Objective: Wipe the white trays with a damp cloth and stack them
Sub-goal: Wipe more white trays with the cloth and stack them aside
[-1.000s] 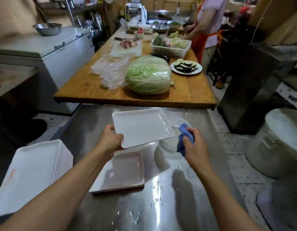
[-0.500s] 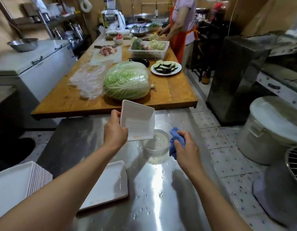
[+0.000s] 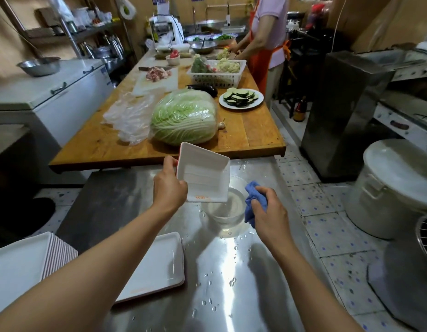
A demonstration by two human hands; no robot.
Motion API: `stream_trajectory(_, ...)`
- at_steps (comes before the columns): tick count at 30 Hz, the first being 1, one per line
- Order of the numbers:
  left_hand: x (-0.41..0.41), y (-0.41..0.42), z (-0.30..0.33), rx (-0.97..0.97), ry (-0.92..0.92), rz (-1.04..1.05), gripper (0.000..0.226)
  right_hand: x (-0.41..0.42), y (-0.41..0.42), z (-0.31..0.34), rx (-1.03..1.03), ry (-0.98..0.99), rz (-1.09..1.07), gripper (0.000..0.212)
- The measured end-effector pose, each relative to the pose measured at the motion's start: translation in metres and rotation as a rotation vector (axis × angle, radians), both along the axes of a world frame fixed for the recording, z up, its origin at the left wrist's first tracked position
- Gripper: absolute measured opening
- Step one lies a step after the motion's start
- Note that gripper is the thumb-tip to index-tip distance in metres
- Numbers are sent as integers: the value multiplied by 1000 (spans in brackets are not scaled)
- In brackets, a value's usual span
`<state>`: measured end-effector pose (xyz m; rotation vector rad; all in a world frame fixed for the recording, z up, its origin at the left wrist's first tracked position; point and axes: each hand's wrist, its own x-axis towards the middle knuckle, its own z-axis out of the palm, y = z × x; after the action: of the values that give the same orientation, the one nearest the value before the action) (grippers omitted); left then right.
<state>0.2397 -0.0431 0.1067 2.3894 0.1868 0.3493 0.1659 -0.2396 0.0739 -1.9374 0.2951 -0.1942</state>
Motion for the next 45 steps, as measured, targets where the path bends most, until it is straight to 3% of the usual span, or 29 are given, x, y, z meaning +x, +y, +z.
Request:
stream_trajectory(4, -1, 6, 0, -86, 45, 13, 34, -2, 5, 1, -14, -16, -1, 32)
stream_trajectory(8, -14, 20, -2, -407, 183, 90, 36, -3, 14, 3, -30, -7, -1, 45)
stream_trajectory(14, -52, 49, 3, -794, 292, 126, 42, 16, 39, 22, -199, -222, 45, 33)
stream_trajectory(16, -63, 59, 6, -875, 298, 105, 44, 24, 48, 27, -396, -171, 162, 40)
stream_trajectory(19, -75, 72, 11, -924, 281, 73, 44, 25, 61, 22, -859, -22, 333, 41)
stream_trajectory(22, -89, 86, 14, -952, 265, 47, 42, 16, 72, 18, -1013, -102, 234, 37)
stream_trajectory(27, -113, 104, 12, -1023, 272, -1, 46, 25, 89, 34, -1049, -146, 149, 37)
stream_trajectory(32, -124, 121, 23, -1077, 211, -75, 50, 25, 114, 52, -895, -340, 175, 38)
stream_trajectory(36, -126, 129, 31, -1012, 181, -110, 49, 10, 147, 60, -694, -441, 368, 32)
stream_trajectory(39, -126, 129, 34, -992, 170, -128, 53, -3, 176, 69, -652, -523, 550, 34)
stream_trajectory(45, -130, 134, 37, -897, 121, -120, 59, -9, 208, 84, -584, -565, 652, 40)
